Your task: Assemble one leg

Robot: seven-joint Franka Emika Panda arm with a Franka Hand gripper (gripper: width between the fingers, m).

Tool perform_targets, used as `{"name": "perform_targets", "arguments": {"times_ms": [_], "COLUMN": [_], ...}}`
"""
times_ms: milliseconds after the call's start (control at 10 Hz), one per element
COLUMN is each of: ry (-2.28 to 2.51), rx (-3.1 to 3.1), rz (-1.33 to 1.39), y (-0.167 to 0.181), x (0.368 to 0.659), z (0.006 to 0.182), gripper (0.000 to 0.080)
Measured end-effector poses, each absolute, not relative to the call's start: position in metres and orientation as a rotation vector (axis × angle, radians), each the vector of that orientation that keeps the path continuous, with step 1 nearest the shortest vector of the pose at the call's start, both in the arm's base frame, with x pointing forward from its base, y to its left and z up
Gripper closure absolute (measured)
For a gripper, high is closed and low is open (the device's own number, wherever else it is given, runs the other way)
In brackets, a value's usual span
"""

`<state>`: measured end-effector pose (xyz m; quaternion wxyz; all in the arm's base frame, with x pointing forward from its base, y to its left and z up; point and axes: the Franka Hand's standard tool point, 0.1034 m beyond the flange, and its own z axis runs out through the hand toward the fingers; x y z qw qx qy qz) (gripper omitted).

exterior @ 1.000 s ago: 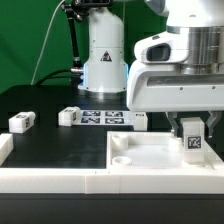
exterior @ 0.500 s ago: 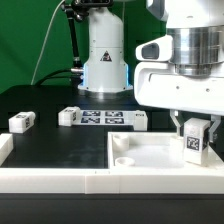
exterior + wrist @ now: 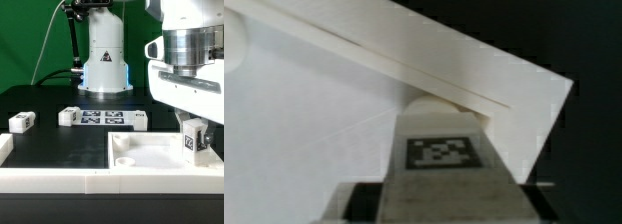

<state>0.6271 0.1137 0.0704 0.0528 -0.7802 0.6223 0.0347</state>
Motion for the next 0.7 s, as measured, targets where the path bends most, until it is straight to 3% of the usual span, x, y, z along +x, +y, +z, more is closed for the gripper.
{"name": "perform_targets", "arguments": {"times_ms": [500,600,700], "ry": [2.072,2.002,1.988], "rx": [-2.219,-2.271,-2.276], "rz": [0.133,0.116,0.104], "y": [0.1157,0.1175,0.1209], "x": [0.6268,0.6280,0.6285], "z": [0.0702,0.0704,0.0704], "gripper": [0.0507,0.0329,0.0212]}}
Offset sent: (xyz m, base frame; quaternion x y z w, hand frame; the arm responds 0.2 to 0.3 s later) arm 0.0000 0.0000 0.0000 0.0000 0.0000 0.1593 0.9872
